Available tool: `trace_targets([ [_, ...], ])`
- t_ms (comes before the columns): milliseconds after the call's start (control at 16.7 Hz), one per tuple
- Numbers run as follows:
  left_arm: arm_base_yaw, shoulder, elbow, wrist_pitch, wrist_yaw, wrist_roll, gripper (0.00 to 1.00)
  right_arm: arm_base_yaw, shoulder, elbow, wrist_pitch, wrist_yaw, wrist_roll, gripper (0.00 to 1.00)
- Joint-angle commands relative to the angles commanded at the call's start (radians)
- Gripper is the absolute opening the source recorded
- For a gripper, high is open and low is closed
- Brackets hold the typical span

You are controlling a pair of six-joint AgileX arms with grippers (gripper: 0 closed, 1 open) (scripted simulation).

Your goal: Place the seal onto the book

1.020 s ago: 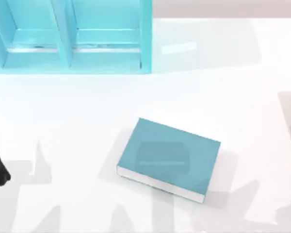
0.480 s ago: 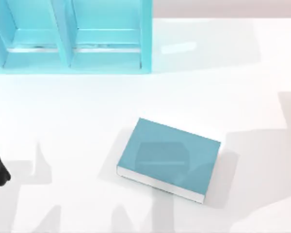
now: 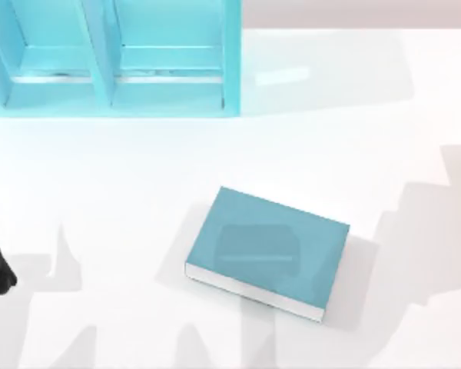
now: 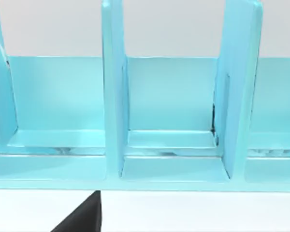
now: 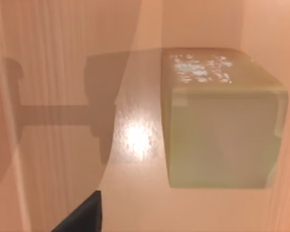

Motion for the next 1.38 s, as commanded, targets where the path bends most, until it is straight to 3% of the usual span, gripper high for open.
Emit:
trace_targets([
  [300, 0.000, 0.000, 0.000, 0.000, 0.000, 0.000, 1.00, 0.003, 0.009, -0.036, 0.040, 0.000, 0.003, 1.00],
  [780, 0.000, 0.000, 0.000, 0.000, 0.000, 0.000, 1.00, 0.003, 0.080, -0.264, 0.348, 0.001, 0.004, 1.00],
  [1080, 0.000, 0.000, 0.000, 0.000, 0.000, 0.000, 1.00, 0.003, 0.087, -0.286, 0.373, 0.001, 0.004, 1.00],
  [1380, 0.000, 0.000, 0.000, 0.000, 0.000, 0.000, 1.00, 0.003, 0.087, -0.286, 0.373, 0.001, 0.004, 0.62],
])
